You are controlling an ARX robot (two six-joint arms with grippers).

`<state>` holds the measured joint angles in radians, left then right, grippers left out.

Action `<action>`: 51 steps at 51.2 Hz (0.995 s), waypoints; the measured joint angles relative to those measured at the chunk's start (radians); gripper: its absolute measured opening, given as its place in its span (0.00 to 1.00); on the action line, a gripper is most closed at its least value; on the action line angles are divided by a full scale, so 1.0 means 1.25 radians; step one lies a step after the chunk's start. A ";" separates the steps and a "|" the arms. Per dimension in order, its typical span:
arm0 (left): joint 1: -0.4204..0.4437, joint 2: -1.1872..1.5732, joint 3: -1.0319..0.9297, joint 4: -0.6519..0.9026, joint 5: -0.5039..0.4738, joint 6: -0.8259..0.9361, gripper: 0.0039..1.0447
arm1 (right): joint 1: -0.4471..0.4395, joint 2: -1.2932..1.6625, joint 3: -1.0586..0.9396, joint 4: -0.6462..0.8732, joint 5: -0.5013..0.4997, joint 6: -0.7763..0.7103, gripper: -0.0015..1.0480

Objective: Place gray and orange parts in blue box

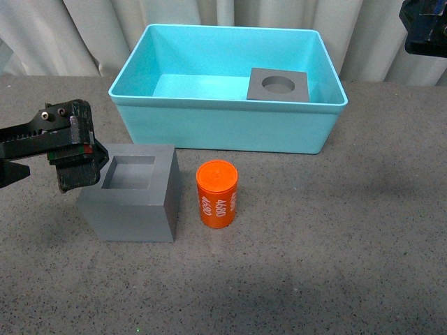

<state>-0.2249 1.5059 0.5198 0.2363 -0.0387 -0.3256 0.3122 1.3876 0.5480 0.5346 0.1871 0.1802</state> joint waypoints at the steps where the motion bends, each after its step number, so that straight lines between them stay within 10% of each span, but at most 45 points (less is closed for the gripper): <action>1: 0.000 0.006 0.002 0.001 -0.003 0.001 0.94 | 0.000 0.000 0.000 0.000 0.000 0.000 0.91; 24: -0.015 0.173 0.103 -0.028 -0.051 0.027 0.94 | 0.000 0.000 0.000 0.000 0.000 0.000 0.91; 51: -0.037 0.146 0.109 -0.027 -0.064 -0.017 0.16 | 0.000 0.000 0.000 0.000 0.000 0.000 0.91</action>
<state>-0.2707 1.6886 0.6563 0.2024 -0.1184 -0.3470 0.3122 1.3876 0.5480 0.5346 0.1875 0.1802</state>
